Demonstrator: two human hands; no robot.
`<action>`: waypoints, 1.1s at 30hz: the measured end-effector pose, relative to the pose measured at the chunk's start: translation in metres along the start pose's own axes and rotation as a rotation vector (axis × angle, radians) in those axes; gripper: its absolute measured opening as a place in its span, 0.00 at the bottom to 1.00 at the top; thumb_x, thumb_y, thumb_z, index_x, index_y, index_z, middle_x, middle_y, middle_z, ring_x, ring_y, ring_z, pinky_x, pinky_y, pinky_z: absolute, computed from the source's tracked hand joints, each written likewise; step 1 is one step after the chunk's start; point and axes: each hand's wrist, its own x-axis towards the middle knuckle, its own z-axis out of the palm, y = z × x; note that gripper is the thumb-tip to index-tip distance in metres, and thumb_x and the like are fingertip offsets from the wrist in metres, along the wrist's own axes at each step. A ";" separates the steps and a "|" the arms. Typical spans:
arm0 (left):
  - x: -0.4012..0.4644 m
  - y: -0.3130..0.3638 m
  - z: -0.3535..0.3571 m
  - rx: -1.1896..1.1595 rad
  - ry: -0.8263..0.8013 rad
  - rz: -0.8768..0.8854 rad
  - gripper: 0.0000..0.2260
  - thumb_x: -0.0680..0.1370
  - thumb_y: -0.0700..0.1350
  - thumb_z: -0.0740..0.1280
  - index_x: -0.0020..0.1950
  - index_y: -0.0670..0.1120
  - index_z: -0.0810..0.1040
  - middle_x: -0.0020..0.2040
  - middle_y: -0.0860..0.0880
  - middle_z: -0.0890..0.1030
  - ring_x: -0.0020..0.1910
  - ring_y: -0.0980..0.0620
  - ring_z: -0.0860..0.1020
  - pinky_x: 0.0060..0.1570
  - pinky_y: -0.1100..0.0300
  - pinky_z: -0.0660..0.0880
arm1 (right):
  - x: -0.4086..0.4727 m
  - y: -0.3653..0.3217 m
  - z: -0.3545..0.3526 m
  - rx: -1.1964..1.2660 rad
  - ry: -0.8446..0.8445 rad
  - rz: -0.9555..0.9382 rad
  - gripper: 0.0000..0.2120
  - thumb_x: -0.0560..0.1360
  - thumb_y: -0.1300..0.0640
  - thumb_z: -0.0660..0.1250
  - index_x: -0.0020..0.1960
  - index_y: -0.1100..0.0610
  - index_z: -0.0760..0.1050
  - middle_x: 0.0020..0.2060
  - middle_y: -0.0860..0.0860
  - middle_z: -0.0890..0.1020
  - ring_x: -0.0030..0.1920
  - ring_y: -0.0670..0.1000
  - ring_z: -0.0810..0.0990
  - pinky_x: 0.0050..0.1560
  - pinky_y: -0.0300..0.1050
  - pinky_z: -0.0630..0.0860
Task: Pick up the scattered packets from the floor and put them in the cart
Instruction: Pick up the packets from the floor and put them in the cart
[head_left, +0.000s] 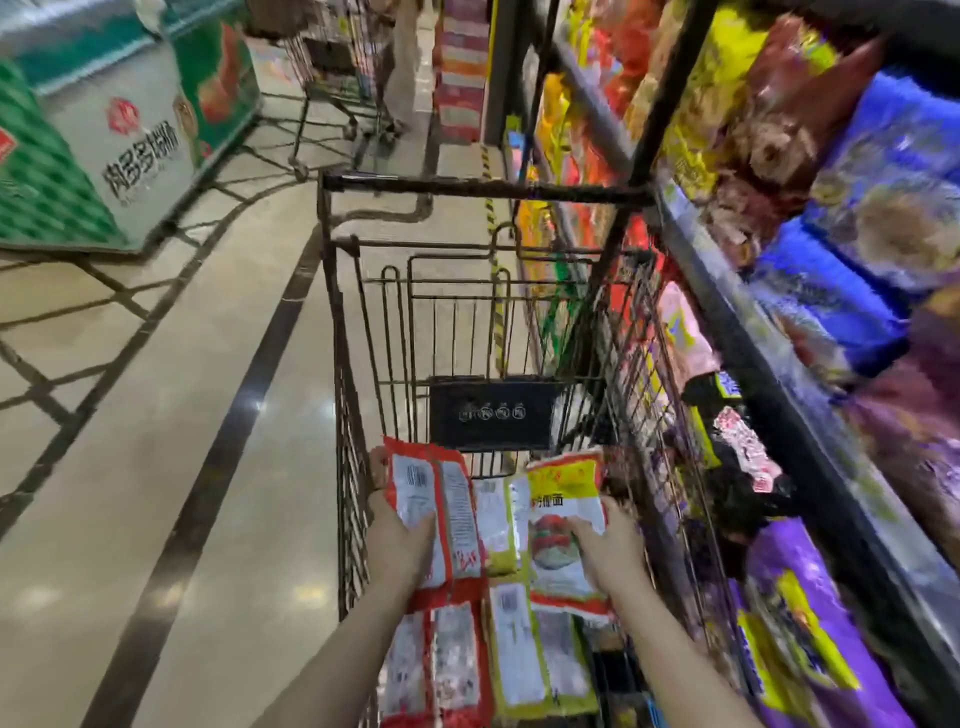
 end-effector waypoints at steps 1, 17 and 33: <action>0.016 -0.001 0.008 0.012 0.003 -0.023 0.20 0.73 0.45 0.68 0.61 0.41 0.66 0.51 0.37 0.80 0.46 0.38 0.81 0.48 0.44 0.78 | 0.017 0.000 0.010 -0.009 -0.001 0.024 0.22 0.77 0.58 0.65 0.69 0.62 0.67 0.65 0.59 0.74 0.66 0.60 0.71 0.65 0.52 0.68; 0.124 -0.089 0.081 0.125 0.092 -0.310 0.23 0.75 0.39 0.67 0.68 0.38 0.66 0.60 0.35 0.77 0.58 0.36 0.76 0.55 0.52 0.71 | 0.161 0.063 0.115 -0.024 -0.298 0.244 0.30 0.74 0.49 0.68 0.72 0.57 0.64 0.70 0.56 0.68 0.69 0.57 0.68 0.68 0.53 0.67; 0.167 -0.122 0.072 0.246 0.156 -0.205 0.16 0.77 0.41 0.64 0.64 0.39 0.71 0.59 0.36 0.77 0.59 0.37 0.75 0.54 0.52 0.69 | 0.183 0.086 0.152 -0.251 -0.086 0.215 0.26 0.80 0.54 0.59 0.75 0.57 0.57 0.73 0.56 0.62 0.72 0.58 0.63 0.68 0.53 0.64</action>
